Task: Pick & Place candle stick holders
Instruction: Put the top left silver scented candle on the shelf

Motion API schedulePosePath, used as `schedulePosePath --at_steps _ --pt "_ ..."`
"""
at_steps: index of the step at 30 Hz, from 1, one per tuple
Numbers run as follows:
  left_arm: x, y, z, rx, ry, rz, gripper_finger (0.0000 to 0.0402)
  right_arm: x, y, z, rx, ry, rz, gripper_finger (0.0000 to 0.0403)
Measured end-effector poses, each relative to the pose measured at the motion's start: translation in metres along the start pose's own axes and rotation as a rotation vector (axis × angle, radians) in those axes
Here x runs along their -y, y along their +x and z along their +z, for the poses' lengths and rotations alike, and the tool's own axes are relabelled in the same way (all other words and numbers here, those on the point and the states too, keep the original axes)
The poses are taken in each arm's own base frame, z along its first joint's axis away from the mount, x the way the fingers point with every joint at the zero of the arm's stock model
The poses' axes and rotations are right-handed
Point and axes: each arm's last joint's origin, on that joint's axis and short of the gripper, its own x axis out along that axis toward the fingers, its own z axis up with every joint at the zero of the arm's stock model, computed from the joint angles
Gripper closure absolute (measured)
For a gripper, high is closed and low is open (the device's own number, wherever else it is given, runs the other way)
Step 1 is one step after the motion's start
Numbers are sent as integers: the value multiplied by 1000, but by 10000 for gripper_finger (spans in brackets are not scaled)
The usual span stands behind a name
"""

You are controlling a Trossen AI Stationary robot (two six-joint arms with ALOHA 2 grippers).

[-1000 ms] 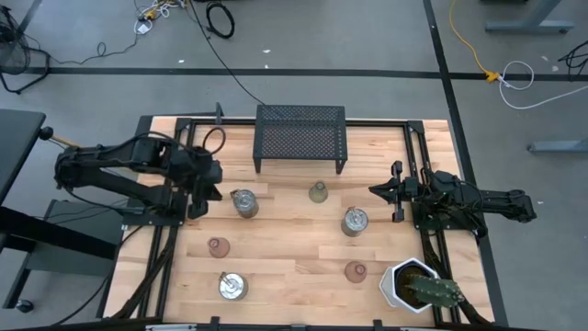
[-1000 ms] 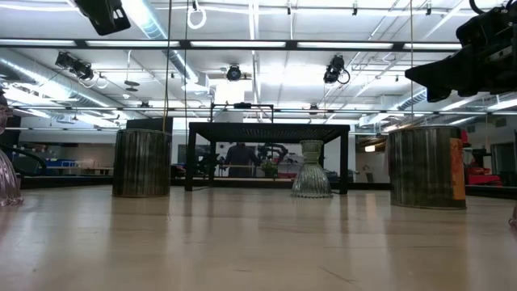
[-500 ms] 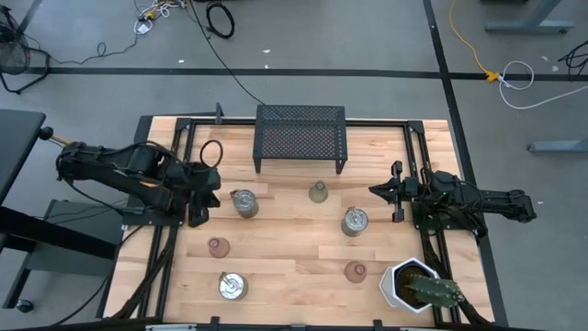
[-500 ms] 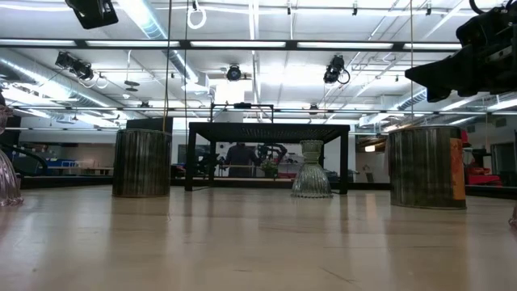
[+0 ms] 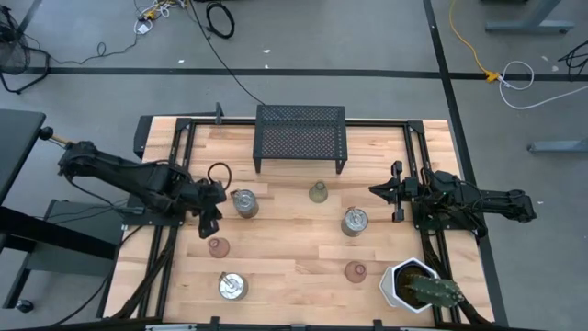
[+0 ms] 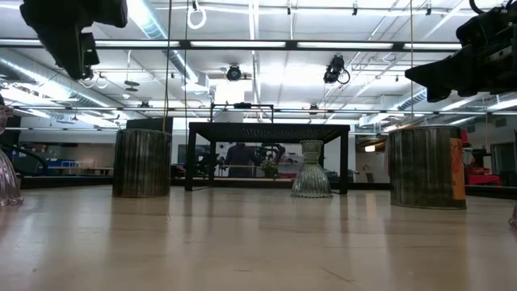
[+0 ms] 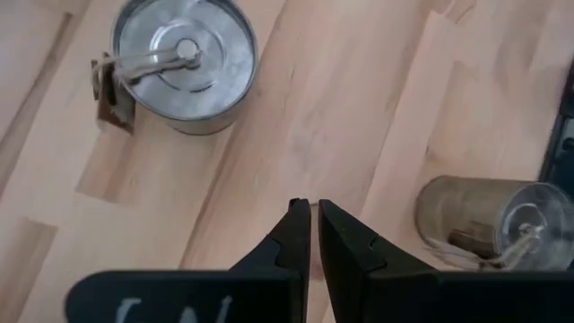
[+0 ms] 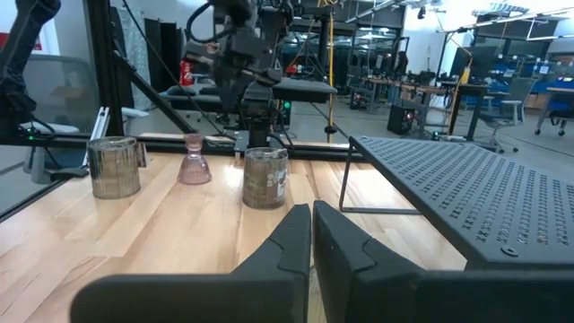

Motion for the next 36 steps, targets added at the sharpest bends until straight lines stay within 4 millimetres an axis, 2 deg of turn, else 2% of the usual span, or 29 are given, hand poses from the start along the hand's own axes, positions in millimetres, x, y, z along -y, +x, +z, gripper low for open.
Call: schedulePosePath --at_steps 13,29,32,36 --pt "-6 17 -13 158 -37 92 371 0 0 0 0 0 0 382" --pt "-17 48 -28 192 -108 89 370 0 0 0 0 0 0 382" --pt "-17 48 -28 212 -110 97 356 0 0 0 0 0 0 382" --pt "-18 48 -27 247 -111 135 314 0 0 0 0 0 0 382"
